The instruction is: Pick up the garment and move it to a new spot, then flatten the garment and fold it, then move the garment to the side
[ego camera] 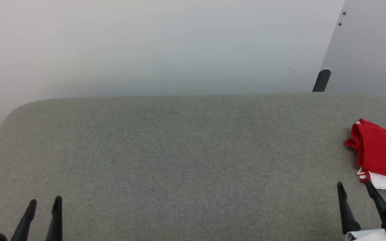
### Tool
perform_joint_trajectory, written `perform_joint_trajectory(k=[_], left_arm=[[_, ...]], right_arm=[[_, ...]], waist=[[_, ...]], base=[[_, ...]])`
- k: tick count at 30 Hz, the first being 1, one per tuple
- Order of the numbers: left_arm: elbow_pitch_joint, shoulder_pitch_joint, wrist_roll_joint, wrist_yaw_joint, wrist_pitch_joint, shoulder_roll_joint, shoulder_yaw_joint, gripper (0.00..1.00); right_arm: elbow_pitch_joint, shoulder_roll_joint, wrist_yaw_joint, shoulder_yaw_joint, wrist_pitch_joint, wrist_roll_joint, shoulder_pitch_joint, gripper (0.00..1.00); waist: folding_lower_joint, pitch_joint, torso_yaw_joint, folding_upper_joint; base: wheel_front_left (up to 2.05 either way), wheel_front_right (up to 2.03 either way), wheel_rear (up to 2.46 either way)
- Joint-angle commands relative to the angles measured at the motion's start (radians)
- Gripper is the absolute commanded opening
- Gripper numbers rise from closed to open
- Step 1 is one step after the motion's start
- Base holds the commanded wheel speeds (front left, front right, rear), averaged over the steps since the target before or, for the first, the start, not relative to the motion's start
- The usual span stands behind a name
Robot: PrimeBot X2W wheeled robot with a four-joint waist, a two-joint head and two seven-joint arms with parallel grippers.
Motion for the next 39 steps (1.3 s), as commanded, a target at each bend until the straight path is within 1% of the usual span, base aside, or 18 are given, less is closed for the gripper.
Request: perform_joint_trajectory(k=[1, 6, 13, 19, 20, 22, 25, 39], left_arm=[[0.0, 0.004, -0.002, -0.003, 0.002, 0.004, 0.001, 1.0], [-0.002, 0.012, -0.004, -0.003, 0.002, 0.001, 0.004, 1.0], [-0.004, 0.013, -0.006, -0.003, 0.002, 0.0, 0.0, 1.0], [-0.01, 0.016, 0.008, -0.003, 0.002, 0.014, -0.014, 1.0], [-0.01, 0.006, 0.008, 0.0, 0.0, 0.013, -0.017, 0.0], [0.003, 0.009, 0.01, 0.0, 0.0, 0.003, -0.022, 0.0], [0.031, 0.02, 0.008, 0.0, 0.0, -0.029, -0.036, 0.0], [0.065, -0.042, -0.182, 0.0, 0.068, -0.081, -0.023, 0.0]], right_arm=[[-0.006, 0.005, -0.001, 0.003, -0.004, -0.002, 0.017, 1.0], [-0.009, 0.013, -0.001, 0.012, -0.008, -0.001, 0.03, 1.0], [-0.006, 0.008, -0.001, 0.013, -0.009, 0.004, 0.03, 1.0], [-0.011, 0.007, -0.001, 0.015, -0.01, 0.007, 0.028, 1.0], [-0.009, 0.008, 0.0, 0.015, -0.006, 0.001, 0.023, 0.0], [0.005, 0.014, 0.0, 0.016, -0.004, 0.002, 0.027, 0.0], [0.036, 0.023, 0.0, 0.019, 0.001, 0.003, 0.041, 0.0], [0.044, 0.04, 0.0, 0.002, 0.071, 0.284, 0.003, 0.0]], waist=[[0.0, 0.0, -0.002, 0.0], [0.0, 0.0, -0.006, 0.0], [0.0, 0.003, -0.007, 0.0], [0.0, 0.006, -0.003, 0.0], [0.0, 0.006, -0.003, 0.0], [0.0, 0.006, -0.003, 0.0], [0.0, 0.007, -0.003, 0.0], [0.0, 0.013, -0.002, 0.0]], base=[[0.0, 0.0, 0.0], [0.0, 0.0, 0.0], [0.0, 0.0, 0.0], [0.0, 0.0, 0.0], [0.0, 0.0, 0.0], [0.0, 0.0, 0.0], [0.0, 0.0, 0.0], [0.0, 0.0, 0.0]])
